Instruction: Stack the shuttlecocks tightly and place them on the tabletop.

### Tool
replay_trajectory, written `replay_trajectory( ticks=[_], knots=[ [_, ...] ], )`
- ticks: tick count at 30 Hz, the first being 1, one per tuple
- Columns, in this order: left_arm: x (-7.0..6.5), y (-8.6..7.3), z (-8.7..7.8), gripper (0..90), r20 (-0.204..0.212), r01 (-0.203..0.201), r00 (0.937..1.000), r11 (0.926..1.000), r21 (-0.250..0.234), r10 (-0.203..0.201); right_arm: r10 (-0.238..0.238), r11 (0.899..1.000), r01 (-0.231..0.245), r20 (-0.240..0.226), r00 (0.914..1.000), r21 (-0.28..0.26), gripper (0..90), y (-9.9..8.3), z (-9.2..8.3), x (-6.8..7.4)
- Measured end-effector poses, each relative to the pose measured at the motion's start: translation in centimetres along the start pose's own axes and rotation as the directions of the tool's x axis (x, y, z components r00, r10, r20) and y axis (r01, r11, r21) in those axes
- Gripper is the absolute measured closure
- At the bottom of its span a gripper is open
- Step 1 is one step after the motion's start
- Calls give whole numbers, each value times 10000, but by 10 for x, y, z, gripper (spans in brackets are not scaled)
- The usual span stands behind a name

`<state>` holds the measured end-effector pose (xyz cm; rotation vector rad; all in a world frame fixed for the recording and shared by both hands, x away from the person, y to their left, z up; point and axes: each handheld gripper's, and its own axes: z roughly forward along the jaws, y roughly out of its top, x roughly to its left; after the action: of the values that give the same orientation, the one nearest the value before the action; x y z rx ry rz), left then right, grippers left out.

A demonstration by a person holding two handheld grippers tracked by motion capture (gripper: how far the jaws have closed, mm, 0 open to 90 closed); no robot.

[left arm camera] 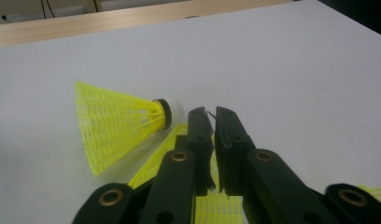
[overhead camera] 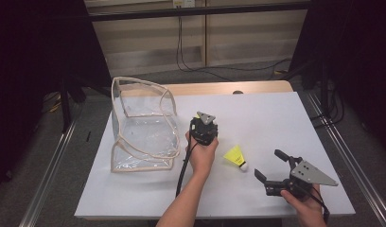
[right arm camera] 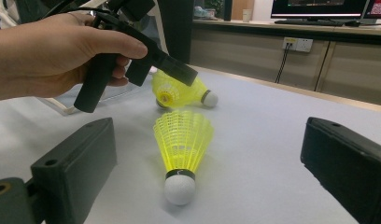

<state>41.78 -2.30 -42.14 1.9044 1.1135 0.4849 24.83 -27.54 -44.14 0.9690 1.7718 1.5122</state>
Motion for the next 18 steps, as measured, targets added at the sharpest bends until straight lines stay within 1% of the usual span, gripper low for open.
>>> replay_trajectory(
  ticks=[1, 4, 5, 9, 10, 11, 13, 15, 16, 17, 18],
  knots=[
    [0, 0, 0, 878, -12, -30, 10000, 10000, 38, 30, -28, 10000, 28, 11, 10000, 26, 29, 0, 0, 0],
    [0, 0, 2, 888, 57, 147, 9999, 9999, -14, -147, -46, 10000, 46, -60, 10000, 15, 29, 0, 0, 0],
    [0, 0, 2, 882, 79, 284, 9996, 9995, -110, -283, -36, 10000, 36, -40, 10000, 17, 29, 0, 0, 1],
    [2, 0, 5, 859, -53, 296, 9995, 9995, -77, -297, -33, 10000, 33, 4, 10000, 26, 29, 0, 0, 0],
    [2, 0, 6, 859, -20, 384, 9993, 9991, -184, -385, -16, 10000, 16, 0, 10000, 20, 29, 0, 0, 0],
    [3, 1, 6, 859, -32, 402, 9992, 9991, -151, -402, -44, 10000, 44, -15, 10000, 8, 29, 0, 0, 0],
    [3, 2, 7, 859, -48, 268, 9996, 9996, -121, -269, -48, 10000, 48, -39, 10000, 2, 29, 0, 0, 0],
    [2, 4, 8, 853, 49, 310, 9995, 9994, -160, -309, -55, 10000, 56, -48, 10000, 18, 29, 0, 0, 0],
    [1, 4, 9, 850, 9, 324, 9995, 9993, -170, -324, -47, 10000, 47, -56, 10000, 39, 29, 0, 0, 1],
    [1, 5, 10, 849, -12, 217, 9998, 9997, -80, -217, -56, 10000, 56, -41, 10000, 23, 29, 0, 0, 1],
    [1, 5, 10, 849, 7, 282, 9996, 9995, -113, -282, -41, 10000, 41, -72, 10000, 24, 29, 0, 0, 1]
  ],
)
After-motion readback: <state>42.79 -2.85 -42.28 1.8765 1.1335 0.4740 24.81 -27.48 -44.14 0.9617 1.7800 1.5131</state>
